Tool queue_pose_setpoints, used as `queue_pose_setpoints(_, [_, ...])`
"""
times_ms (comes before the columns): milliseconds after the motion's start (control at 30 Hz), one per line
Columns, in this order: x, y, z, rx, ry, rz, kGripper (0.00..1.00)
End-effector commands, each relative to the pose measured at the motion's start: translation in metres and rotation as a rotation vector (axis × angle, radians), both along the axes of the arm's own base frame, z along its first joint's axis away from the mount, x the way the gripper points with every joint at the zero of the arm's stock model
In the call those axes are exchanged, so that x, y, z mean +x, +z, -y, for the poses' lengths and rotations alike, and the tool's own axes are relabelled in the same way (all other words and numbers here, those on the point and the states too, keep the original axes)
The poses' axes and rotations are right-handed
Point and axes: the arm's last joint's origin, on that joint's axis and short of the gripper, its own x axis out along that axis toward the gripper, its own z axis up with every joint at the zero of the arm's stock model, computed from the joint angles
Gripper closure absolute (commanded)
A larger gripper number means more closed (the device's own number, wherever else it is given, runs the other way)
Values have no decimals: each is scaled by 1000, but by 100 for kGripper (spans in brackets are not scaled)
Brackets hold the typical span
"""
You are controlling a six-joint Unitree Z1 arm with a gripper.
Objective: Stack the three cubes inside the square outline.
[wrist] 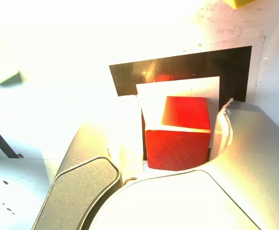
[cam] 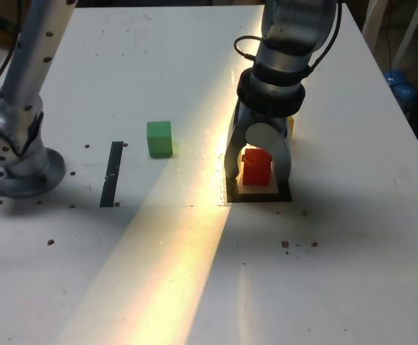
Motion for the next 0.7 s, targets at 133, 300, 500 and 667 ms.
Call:
queue_pose_setpoints(133, [-10, 17, -3, 32, 16, 24, 0])
queue_pose_setpoints(300, [-18, 38, -13, 63, 30, 52, 0])
queue_pose_setpoints(500, [-17, 51, -34, 59, 30, 63, 1])
queue_pose_setpoints(667, [-7, 54, -53, 53, 53, 58, 1])
